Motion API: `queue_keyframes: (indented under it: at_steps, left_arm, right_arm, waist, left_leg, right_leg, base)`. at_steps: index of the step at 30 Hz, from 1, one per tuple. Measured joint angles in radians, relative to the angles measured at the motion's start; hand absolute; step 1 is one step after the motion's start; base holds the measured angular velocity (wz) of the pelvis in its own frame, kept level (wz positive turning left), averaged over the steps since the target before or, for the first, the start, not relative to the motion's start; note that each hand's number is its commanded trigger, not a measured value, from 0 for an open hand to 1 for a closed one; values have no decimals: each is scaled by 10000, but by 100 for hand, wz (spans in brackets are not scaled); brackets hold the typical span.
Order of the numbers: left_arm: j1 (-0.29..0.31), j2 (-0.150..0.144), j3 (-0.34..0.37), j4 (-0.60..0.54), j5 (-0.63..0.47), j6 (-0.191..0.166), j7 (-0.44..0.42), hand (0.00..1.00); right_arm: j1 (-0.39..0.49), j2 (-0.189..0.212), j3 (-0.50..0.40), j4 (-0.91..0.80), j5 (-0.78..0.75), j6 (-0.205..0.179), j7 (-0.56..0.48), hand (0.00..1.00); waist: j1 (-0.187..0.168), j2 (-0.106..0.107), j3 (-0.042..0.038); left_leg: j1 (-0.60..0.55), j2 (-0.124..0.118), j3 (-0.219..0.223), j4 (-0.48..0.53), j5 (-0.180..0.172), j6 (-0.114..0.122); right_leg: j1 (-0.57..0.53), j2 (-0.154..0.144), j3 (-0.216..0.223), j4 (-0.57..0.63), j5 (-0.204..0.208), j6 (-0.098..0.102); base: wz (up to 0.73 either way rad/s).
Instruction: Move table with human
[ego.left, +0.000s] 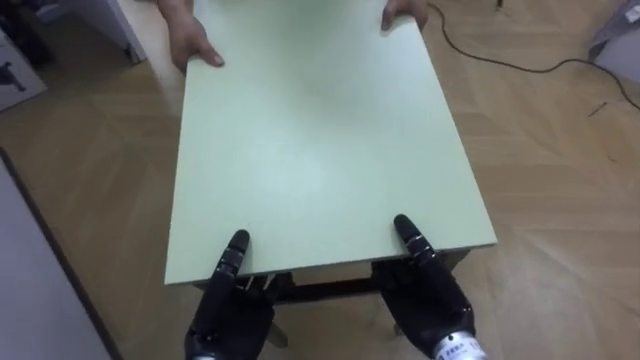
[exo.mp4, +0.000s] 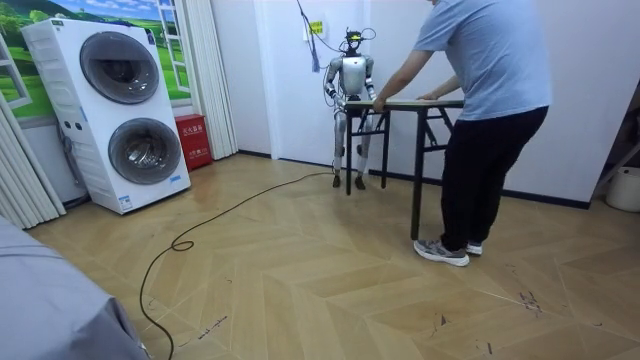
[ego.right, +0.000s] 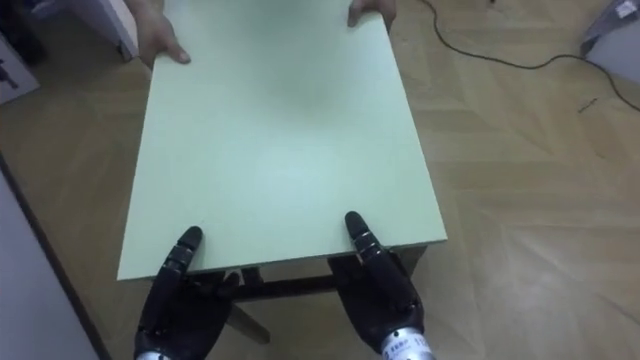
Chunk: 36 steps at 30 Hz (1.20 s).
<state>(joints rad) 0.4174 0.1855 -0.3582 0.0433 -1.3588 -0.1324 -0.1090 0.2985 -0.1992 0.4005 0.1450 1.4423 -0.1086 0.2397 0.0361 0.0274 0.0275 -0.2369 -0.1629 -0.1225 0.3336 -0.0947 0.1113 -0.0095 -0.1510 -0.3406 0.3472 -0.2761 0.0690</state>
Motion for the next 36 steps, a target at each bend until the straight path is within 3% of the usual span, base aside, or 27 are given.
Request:
queue_keyframes:
  at_steps: [2,4,8,11,15,18,20,23,25,26,27,28,29,30,31,32,33,34,35,36]
  left_arm:
    - [0,51,18,-1,-1,-54,0,100]
    - [-3,109,91,-5,-1,-59,0,100]
    - [-6,250,33,-110,41,-121,0,100]
    - [-2,289,88,-227,9,-117,56,100]
    - [-3,362,121,-369,0,-98,134,100]
    - [1,398,213,-369,13,-112,107,100]
    - [0,390,241,-369,3,-164,95,100]
    - [-8,388,280,-353,3,-154,95,100]
    - [-108,392,230,-322,14,-119,95,100]
    - [-345,380,187,-209,20,-48,99,100]
    - [-687,362,152,15,87,24,100,100]
    - [-825,334,151,106,127,35,100,100]
    - [-791,345,217,134,132,12,100,100]
    - [-700,342,239,127,52,-32,100,100]
    - [-696,290,217,143,49,2,100,100]
    - [-699,261,206,144,49,36,99,100]
    - [-702,217,230,143,49,113,102,100]
    - [-704,232,215,151,49,179,125,100]
    - [-712,220,218,151,49,182,150,100]
    - [-746,177,219,150,-16,181,243,100]
  right_arm:
    - [0,10,70,2,-2,3,-22,100]
    - [0,69,113,3,-3,3,-76,100]
    - [-51,63,162,0,-2,2,-95,100]
    - [-131,8,158,-8,120,7,-101,100]
    - [-328,-73,248,-3,192,0,-102,100]
    - [-493,-127,349,58,135,-6,-100,100]
    - [-527,-114,379,56,131,-4,-100,100]
    - [-500,-125,412,76,138,7,-95,100]
    - [-500,-149,403,72,134,11,-73,100]
    - [-484,-143,277,64,133,-9,-39,100]
    - [-473,-121,86,73,128,13,-36,100]
    - [-530,-84,45,139,124,20,-35,100]
    - [-662,20,57,327,90,123,-58,100]
    - [-626,66,25,310,88,223,-83,100]
    - [-484,70,-86,90,77,313,-82,100]
    - [-409,36,-194,-20,49,411,-83,100]
    - [-352,52,-346,-90,-26,570,-85,100]
    - [-323,61,-370,-90,-92,606,-98,100]
    - [-324,58,-373,-99,-149,605,-98,100]
    - [-349,25,-351,-118,-173,585,-98,100]
  waist:
    - [51,-1,1]
    - [196,-19,7]
    - [276,-230,-5]
    - [575,-300,13]
    - [1089,-378,19]
    - [1126,-351,17]
    - [1119,-281,10]
    - [1110,-80,-24]
    - [973,-17,-66]
    - [674,81,-79]
    - [359,77,-67]
    - [362,42,-24]
    - [382,-117,-22]
    - [426,-142,-28]
    - [395,17,-3]
    - [361,109,17]
    - [232,189,68]
    - [133,112,38]
    - [88,93,31]
    - [20,88,25]
  left_leg:
    - [-15,-94,-166,2,39,48]
    - [-17,-112,-351,9,80,54]
    - [-36,-230,-727,-126,267,-6]
    - [-101,-233,-875,-117,324,-75]
    - [-254,-177,-1144,-116,425,-251]
    - [-404,-203,-1523,-109,560,-418]
    - [-512,-255,-1841,-101,648,-504]
    - [-536,-343,-2424,-446,1108,-641]
    - [-471,-397,-2738,-1081,1691,-792]
    - [-435,-318,-2388,-1767,2248,-1029]
    - [-495,4,-1052,-2244,2567,-1634]
    - [-645,234,-98,-1837,2211,-1509]
    - [-855,931,1960,-147,877,-835]
    - [-755,1651,2809,1178,-337,-893]
    - [-579,2169,2901,1789,-1136,-1042]
    - [-518,2301,2887,1904,-1433,-1082]
    - [-511,2203,2837,1730,-1564,-796]
    - [-444,1930,2737,1392,-1454,-524]
    - [-390,1792,2677,1194,-1358,-390]
    - [-234,1549,2621,874,-1178,-266]
  right_leg:
    - [-3,43,312,-30,-4,7]
    - [9,150,570,-69,77,-116]
    - [161,309,1034,-433,116,-149]
    - [254,478,1410,-716,156,-157]
    - [267,665,1325,-959,218,-247]
    - [315,799,902,-1096,299,-362]
    - [319,903,887,-1103,317,-399]
    - [300,1059,619,-1154,455,-639]
    - [366,1133,321,-1506,553,-705]
    - [462,1210,35,-1806,641,-727]
    - [471,1035,-630,-1945,698,-811]
    - [450,946,-873,-1886,679,-849]
    - [484,837,-1133,-1837,602,-886]
    - [525,780,-1437,-1761,517,-863]
    - [471,781,-1673,-1509,374,-723]
    - [423,760,-1793,-1308,259,-658]
    - [362,679,-1859,-917,55,-471]
    - [244,599,-1687,-708,-38,-353]
    - [217,544,-1475,-709,-29,-332]
    - [161,438,-992,-709,7,-283]
  base:
    - [30]
    - [26]
    - [35]
    - [21]
    - [15]
    - [42]
    - [51]
    - [60]
    - [89]
    - [158]
    - [150]
    - [91]
    - [27]
    - [34]
    - [41]
    - [64]
    - [66]
    - [65]
    - [54]
    - [34]
